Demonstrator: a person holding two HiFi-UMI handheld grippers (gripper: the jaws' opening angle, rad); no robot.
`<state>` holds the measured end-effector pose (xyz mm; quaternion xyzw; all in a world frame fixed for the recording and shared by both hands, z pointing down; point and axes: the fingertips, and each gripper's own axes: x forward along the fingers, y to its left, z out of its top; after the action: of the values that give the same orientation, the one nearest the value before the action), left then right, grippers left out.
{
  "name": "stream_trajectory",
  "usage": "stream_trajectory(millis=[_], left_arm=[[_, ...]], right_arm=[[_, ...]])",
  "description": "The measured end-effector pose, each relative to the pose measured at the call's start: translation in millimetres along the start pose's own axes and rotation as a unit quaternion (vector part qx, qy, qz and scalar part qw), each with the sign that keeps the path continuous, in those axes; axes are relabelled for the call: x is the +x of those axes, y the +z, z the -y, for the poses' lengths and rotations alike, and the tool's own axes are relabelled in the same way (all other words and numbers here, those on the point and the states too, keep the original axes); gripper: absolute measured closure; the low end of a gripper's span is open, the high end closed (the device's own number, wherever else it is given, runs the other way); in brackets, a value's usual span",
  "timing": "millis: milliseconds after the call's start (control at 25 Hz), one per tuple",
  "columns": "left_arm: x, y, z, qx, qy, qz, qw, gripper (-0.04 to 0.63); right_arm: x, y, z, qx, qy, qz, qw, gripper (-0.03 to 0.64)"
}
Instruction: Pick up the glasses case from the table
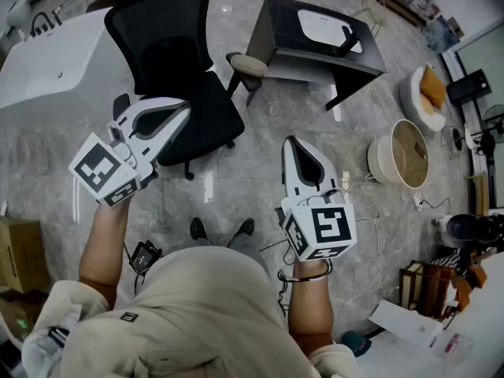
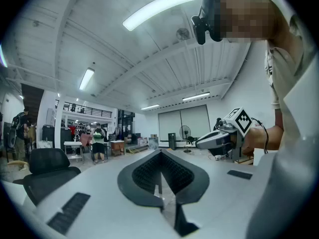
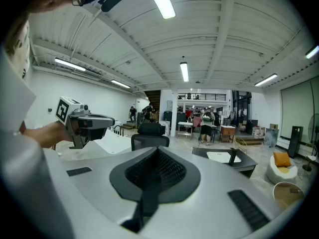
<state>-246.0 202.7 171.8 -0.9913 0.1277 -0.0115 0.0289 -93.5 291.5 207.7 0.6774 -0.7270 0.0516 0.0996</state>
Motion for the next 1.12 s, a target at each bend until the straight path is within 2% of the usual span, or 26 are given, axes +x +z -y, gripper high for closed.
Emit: stream_trajectory(millis=[760, 960, 1120], left_arm=[[-7.8, -8.5, -11.9, -0.007, -0.009, 0.002, 0.9999, 0.58], [5.7, -12.6, -19.4, -0.008, 0.0, -0.004, 1.0, 0.58], [17.9, -15.2, -29.9, -0.008, 0.022, -0.012, 0.9996, 0.58]], right_arm=[[15.2, -4.0, -13.9, 0.018, 0.001, 0.001, 1.0, 0.591], [30.0, -7.4, 2.4, 0.024, 0.013, -0.002, 1.0, 0.591], [51.0, -9.4, 18.1, 0.03, 0.034, 0.001, 0.999, 0.591]])
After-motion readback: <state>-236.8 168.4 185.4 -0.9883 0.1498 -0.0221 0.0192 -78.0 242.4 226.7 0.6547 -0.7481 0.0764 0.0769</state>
